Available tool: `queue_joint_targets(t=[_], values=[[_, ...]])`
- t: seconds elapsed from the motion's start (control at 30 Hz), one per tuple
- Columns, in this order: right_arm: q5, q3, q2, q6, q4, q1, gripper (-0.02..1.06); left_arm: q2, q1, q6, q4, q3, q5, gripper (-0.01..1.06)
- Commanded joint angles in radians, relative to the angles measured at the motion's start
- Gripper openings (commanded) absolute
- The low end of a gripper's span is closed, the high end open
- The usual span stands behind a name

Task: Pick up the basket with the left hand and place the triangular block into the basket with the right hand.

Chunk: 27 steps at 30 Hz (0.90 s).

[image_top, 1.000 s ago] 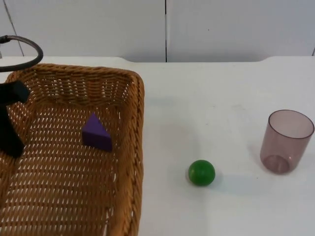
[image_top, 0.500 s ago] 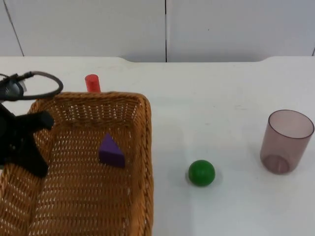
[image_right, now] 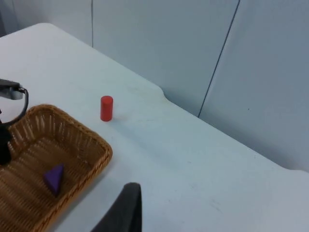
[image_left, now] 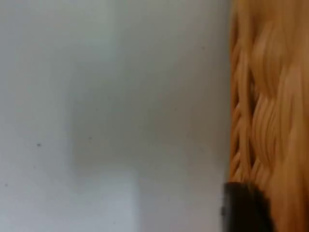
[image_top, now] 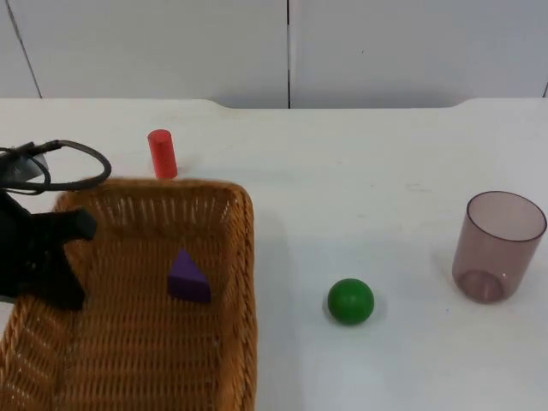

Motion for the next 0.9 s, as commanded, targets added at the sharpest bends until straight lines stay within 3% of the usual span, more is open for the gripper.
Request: queue_joint_targets(t=[0.0, 0.07, 0.17, 0.27, 0.47, 0.87], values=[[-0.011, 0.006, -0.006, 0.007, -0.008, -0.006, 1.05, -0.004, -0.001, 0.003, -0.019, 0.0, -0.007, 0.48], [-0.011, 0.006, -0.006, 0.007, -0.017, -0.006, 1.05, -0.004, -0.001, 0.003, -0.014, 0.0, -0.011, 0.69], [-0.011, 0.006, -0.008, 0.005, -0.023, -0.006, 1.05, -0.016, 0.006, 0.003, 0.01, 0.0, -0.036, 0.89], [-0.011, 0.006, -0.013, 0.005, -0.023, -0.006, 1.05, -0.048, 0.016, -0.004, 0.061, 0.0, -0.049, 0.97], [0.008, 0.006, -0.013, 0.005, -0.023, -0.006, 1.05, -0.317, 0.062, -0.02, 0.101, 0.0, -0.088, 1.0], [0.05, 0.015, -0.04, 0.057, -0.015, -0.006, 1.05, -0.984, 0.062, -0.002, 0.118, 0.0, 0.106, 1.0]])
